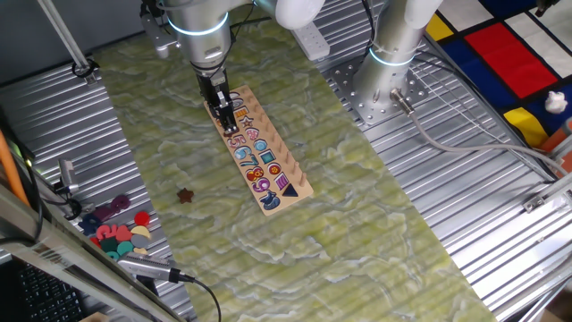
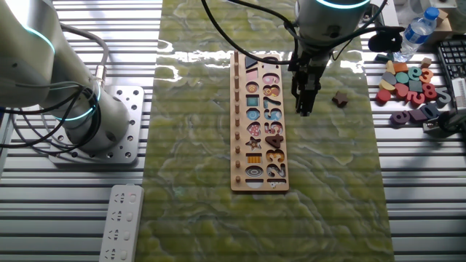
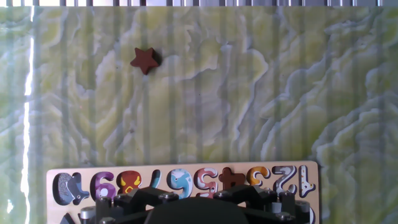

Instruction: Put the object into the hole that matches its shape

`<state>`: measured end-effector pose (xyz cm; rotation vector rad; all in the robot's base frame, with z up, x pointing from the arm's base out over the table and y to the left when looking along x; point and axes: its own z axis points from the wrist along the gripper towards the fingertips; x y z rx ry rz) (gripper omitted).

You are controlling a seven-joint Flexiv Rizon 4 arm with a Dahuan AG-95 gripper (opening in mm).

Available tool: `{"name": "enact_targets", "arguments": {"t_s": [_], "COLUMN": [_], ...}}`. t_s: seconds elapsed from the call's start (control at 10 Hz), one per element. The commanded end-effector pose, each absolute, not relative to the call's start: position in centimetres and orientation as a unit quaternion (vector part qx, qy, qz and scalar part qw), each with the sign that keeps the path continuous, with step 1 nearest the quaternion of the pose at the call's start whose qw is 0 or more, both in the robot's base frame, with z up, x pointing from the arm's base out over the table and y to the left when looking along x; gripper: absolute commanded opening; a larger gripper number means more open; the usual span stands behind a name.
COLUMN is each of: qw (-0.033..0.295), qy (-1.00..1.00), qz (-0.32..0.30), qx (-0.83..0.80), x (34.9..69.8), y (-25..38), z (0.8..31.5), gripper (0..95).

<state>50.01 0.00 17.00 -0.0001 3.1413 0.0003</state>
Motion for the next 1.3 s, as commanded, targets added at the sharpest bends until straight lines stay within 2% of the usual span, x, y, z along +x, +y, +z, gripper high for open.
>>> {"name": "enact_targets", "arguments": {"t_s": [0.1, 1.3], "qw": [0.006, 0.005], "qy": [0.997, 0.997], "qz": [0.037, 0.030], "qx": [-0.070, -0.076], "x": [50.00, 49.95], "y": [0.00, 0.19], "z": [17.00, 17.19], "gripper": [0.0, 0.0]}}
